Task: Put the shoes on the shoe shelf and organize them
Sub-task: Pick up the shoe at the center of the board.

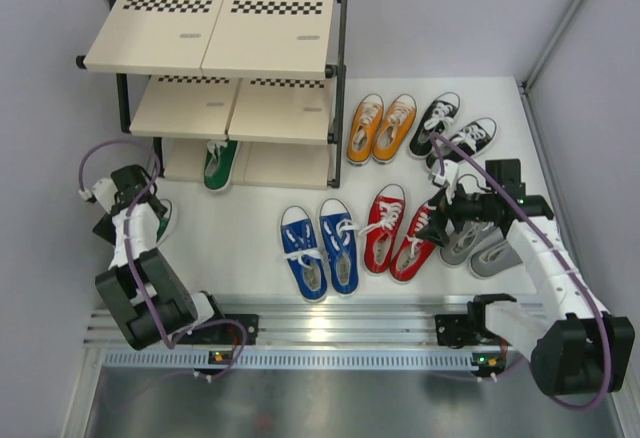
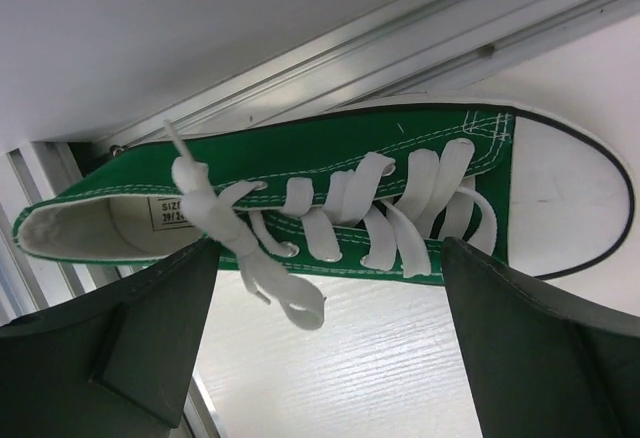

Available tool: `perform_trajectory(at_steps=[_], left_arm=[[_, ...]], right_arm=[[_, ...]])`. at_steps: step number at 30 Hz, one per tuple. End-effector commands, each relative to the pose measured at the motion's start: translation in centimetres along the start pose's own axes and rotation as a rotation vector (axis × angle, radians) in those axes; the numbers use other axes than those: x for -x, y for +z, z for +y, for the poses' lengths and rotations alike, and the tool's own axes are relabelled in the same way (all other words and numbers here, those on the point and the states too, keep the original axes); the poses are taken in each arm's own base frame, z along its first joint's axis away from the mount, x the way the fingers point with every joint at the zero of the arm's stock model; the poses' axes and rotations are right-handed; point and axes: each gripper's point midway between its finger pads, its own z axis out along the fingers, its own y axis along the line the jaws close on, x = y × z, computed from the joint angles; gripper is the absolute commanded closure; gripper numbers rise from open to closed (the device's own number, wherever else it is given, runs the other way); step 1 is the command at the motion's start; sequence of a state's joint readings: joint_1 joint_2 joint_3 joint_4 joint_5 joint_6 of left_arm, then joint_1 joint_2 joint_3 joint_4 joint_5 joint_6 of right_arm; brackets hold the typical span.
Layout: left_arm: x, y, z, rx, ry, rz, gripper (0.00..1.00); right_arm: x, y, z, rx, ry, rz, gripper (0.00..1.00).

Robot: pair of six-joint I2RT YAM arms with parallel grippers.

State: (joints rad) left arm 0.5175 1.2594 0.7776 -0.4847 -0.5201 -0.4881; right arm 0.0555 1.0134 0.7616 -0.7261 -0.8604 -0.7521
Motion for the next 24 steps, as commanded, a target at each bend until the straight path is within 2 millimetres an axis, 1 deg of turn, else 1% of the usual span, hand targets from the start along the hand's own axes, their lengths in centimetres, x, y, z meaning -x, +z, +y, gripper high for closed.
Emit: perform_trajectory(at_steps=[1, 5, 8, 11, 14, 15, 17, 18, 19, 21, 22, 24], left_arm=[[0.9, 1.3, -0.7, -0.01, 0.004, -0.015, 0.02], [0.9, 1.7, -0.6, 0.005, 0.011, -0.016, 0.03], [0.3, 2.1, -0.2, 0.017, 0.008, -0.007, 0.03], [-0.2, 2.3, -0.5, -0.001, 0.006, 0.016, 0.04], [-0.2, 2.2, -0.5, -0.01, 0.003, 0.014, 0.12], [-0.4, 2.2, -0.9, -0.038, -0.003, 0.028, 0.25], [-0.6, 2.3, -0.9, -0.055, -0.024, 0.044, 0.4], [-0.9, 2.3, -1.4, -0.09, -0.031, 0.062, 0.56], [-0.9, 2.3, -1.2, -0.093, -0.04, 0.064, 0.66], [-0.7, 1.8, -1.8, -0.135, -0.051, 0.065, 0.83], [-0.8, 1.6, -2.0, -0.151, -0.054, 0.068, 1.0], [-0.9, 1.0, -2.4, -0.188, -0.072, 0.074, 1.0]], right_arm=[[2.3, -0.9, -0.1, -0.006, -0.088, -0.065, 0.01], [2.3, -0.9, 0.1, -0.002, -0.096, -0.067, 0.01], [2.4, -1.0, 0.3, 0.009, -0.102, -0.075, 0.0], [2.6, -1.1, 0.5, 0.013, -0.106, -0.08, 0.01], [2.7, -1.2, 0.7, 0.012, -0.117, -0.086, 0.01], [2.7, -1.2, 0.7, 0.014, -0.117, -0.087, 0.01], [2.7, -1.3, 0.7, 0.012, -0.12, -0.086, 0.0], [2.8, -1.3, 0.8, 0.009, -0.124, -0.089, 0.01], [2.8, -1.4, 0.8, 0.009, -0.126, -0.09, 0.01], [2.9, -1.4, 0.9, 0.009, -0.132, -0.092, 0.01], [2.9, -1.4, 0.9, 0.008, -0.131, -0.092, 0.01], [2.9, -1.5, 0.9, 0.005, -0.135, -0.092, 0.0]])
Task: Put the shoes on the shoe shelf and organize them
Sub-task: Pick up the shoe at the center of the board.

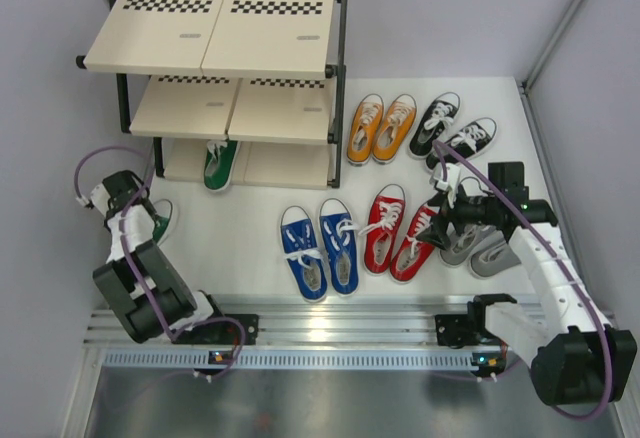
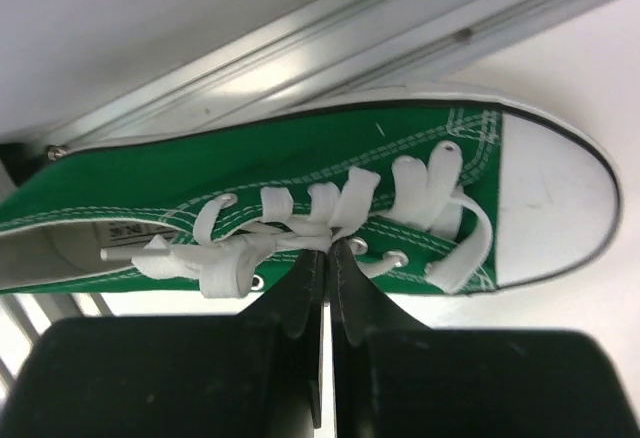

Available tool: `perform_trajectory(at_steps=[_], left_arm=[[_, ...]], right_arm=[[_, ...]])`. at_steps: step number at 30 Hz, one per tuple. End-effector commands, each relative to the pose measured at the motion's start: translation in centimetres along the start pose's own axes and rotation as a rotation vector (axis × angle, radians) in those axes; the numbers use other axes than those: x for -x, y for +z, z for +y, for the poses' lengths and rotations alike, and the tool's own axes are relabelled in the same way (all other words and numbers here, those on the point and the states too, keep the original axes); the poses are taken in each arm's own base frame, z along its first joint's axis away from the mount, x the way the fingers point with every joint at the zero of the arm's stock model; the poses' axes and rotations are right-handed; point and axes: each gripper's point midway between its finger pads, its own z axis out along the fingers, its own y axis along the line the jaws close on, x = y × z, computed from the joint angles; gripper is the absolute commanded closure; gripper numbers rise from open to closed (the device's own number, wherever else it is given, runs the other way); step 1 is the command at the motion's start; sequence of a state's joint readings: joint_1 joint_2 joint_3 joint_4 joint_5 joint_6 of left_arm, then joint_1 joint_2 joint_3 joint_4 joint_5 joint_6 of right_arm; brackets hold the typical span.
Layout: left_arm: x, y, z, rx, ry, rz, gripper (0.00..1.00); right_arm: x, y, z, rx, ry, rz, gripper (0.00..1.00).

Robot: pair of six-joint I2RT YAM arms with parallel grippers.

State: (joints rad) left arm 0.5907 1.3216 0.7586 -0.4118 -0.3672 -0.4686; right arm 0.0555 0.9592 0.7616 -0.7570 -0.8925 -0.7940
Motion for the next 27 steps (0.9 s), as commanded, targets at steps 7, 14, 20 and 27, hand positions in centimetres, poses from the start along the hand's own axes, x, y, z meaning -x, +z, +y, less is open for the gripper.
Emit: perform_trajectory(at_steps=[7, 14, 20, 27], left_arm=[[0.6, -5.6, -3.1, -0.295, -0.143, -0.035, 1.0], [1.7, -10.2, -1.8, -0.34, -0.22, -0.126, 1.0], [0.3, -13.5, -4.1, -0.531, -0.196, -0.06, 1.0], [-2.9, -17.7, -7.9, -0.799, -0.083, 0.073, 1.0]], right_arm=[[2.1, -0.8, -0.2, -0.01, -0.073, -0.056, 0.01], [2.2, -0.8, -0.2, -0.002, -0.065, -0.053, 0.01], [2.3, -0.8, -0.2, -0.005, -0.06, -0.056, 0.01], [2.4, -0.8, -0.3, -0.007, -0.06, -0.056, 0.0]])
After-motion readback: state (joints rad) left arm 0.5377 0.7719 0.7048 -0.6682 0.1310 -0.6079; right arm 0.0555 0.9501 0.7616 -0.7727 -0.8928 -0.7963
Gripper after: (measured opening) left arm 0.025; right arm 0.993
